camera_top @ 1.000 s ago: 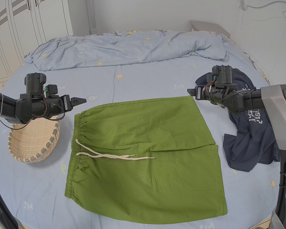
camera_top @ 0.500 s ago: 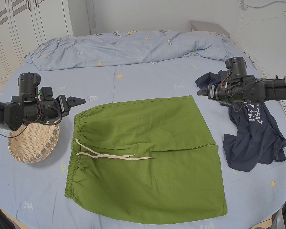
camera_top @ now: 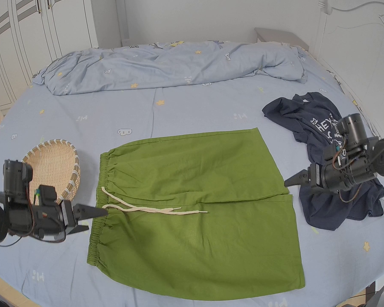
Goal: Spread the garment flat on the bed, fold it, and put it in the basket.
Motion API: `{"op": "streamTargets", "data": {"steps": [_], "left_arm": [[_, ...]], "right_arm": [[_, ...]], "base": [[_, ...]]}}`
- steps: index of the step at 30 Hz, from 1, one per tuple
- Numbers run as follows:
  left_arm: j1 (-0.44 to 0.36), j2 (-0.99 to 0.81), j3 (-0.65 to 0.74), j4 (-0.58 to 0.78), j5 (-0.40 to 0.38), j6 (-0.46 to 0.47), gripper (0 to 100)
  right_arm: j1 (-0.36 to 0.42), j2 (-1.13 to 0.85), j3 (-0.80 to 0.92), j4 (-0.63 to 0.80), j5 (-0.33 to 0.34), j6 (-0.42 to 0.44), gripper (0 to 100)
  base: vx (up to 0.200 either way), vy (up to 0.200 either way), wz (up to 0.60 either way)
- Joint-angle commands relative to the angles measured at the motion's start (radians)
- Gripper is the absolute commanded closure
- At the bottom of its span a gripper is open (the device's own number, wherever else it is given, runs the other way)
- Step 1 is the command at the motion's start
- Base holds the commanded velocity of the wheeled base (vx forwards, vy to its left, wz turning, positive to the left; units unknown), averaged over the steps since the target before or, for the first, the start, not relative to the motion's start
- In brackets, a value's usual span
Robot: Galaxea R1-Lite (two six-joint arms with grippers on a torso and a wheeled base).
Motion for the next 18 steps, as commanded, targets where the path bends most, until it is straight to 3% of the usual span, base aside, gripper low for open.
{"op": "streamTargets", "data": {"steps": [1, 10, 18], "left_arm": [[0.087, -0.111, 0.178, -0.005, -0.101, 0.009, 0], [0.257, 0.006, 0.236, -0.011, -0.287, 0.165, 0], [0.257, 0.15, 0.237, -0.04, -0.279, 0.219, 0]], "right_arm": [[0.011, -0.199, 0.182, -0.038, 0.032, -0.001, 0], [0.019, -0.257, 0.246, -0.039, 0.031, -0.001, 0], [0.048, -0.254, 0.255, -0.039, 0.023, -0.001, 0]], "base": [[0.0, 0.0, 0.0], [0.0, 0.0, 0.0], [0.0, 0.0, 0.0]]}}
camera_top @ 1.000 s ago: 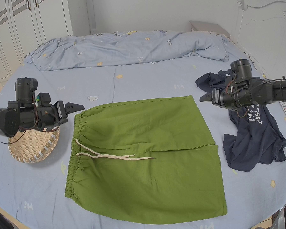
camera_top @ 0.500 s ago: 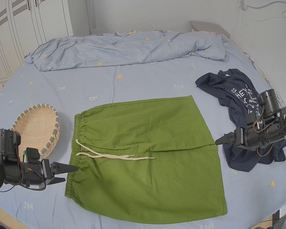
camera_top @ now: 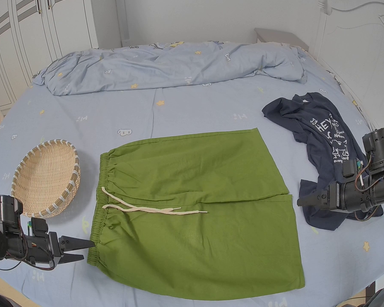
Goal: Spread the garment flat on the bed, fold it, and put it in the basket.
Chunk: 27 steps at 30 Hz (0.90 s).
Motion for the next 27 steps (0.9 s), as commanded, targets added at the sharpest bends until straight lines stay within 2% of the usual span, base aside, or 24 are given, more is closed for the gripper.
{"op": "streamTargets", "data": {"steps": [1, 10, 20, 27], "left_arm": [[0.011, 0.109, 0.005, -0.007, 0.0, 0.029, 0], [-0.007, 0.176, 0.003, -0.016, 0.001, 0.059, 0], [-0.073, 0.267, 0.003, -0.139, 0.012, 0.064, 0], [-0.06, 0.25, 0.052, -0.141, 0.085, 0.102, 0]], "right_arm": [[0.022, -0.007, 0.013, 0.0, -0.004, -0.001, 0], [0.023, -0.007, 0.014, 0.0, -0.004, -0.001, 0], [0.025, -0.007, 0.016, 0.0, -0.004, 0.002, 0], [0.025, -0.004, 0.016, -0.002, -0.004, 0.001, 0]], "base": [[0.0, 0.0, 0.0], [0.0, 0.0, 0.0], [0.0, 0.0, 0.0], [0.0, 0.0, 0.0]]}}
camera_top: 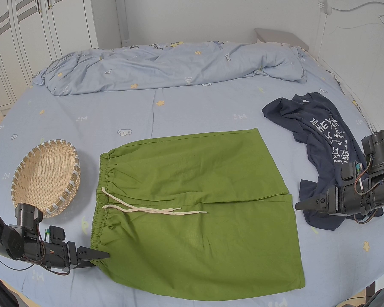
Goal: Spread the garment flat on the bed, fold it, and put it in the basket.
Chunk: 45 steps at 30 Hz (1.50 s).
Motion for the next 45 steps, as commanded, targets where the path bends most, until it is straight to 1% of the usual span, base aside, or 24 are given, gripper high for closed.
{"op": "streamTargets", "data": {"steps": [1, 3, 9, 11, 17, 27, 28, 38, 45], "left_arm": [[0.01, -0.002, 0.037, 0.003, 0.037, 0.017, 0], [0.01, -0.01, 0.047, 0.003, 0.051, 0.023, 0], [-0.007, -0.013, 0.038, -0.009, 0.04, 0.02, 0], [-0.021, 0.007, 0.027, -0.05, 0.038, 0.017, 0], [-0.036, 0.044, 0.026, -0.115, 0.012, 0.008, 0], [-0.038, 0.014, 0.03, -0.119, 0.009, 0.006, 0], [-0.035, 0.007, 0.034, -0.119, 0.009, 0.006, 100], [-0.004, -0.061, 0.083, -0.119, 0.014, 0.011, 100], [0.051, -0.156, 0.15, -0.119, 0.023, 0.02, 100]], "right_arm": [[0.0, 0.006, 0.0, 0.0, 0.0, 0.0, 0], [0.0, 0.006, 0.0, 0.0, 0.0, 0.0, 0], [0.002, 0.003, 0.0, 0.0, 0.0, 0.001, 0], [0.002, 0.003, 0.0, 0.0, 0.0, 0.001, 0], [0.0, 0.003, 0.0, 0.0, 0.0, 0.001, 0], [0.002, 0.004, 0.0, 0.0, 0.0, 0.001, 0], [0.002, 0.004, 0.0, 0.0, 0.0, 0.001, 0], [0.002, 0.004, 0.0, 0.0, 0.0, 0.001, 0], [0.0, -0.005, 0.006, 0.002, 0.0, -0.002, 0]], "base": [[0.0, 0.0, 0.0], [0.0, 0.0, 0.0], [0.0, 0.0, 0.0], [0.0, 0.0, 0.0], [0.0, 0.0, 0.0], [0.0, 0.0, 0.0], [0.0, 0.0, 0.0], [0.0, 0.0, 0.0], [0.0, 0.0, 0.0]]}}
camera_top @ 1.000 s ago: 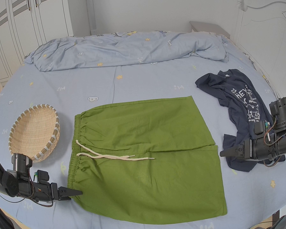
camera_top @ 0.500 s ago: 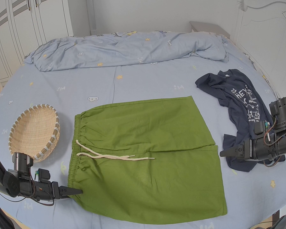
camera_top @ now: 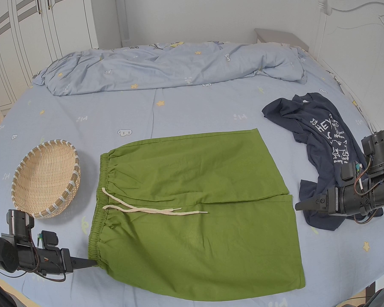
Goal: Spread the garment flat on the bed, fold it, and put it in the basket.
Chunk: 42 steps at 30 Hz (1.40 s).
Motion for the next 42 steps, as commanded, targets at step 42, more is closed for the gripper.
{"op": "streamTargets", "data": {"steps": [42], "left_arm": [[0.131, -0.027, 0.095, -0.025, 0.009, 0.06, 100]], "right_arm": [[0.04, 0.243, 0.339, -0.028, 0.167, -0.223, 0]], "base": [[0.0, 0.0, 0.0]]}}
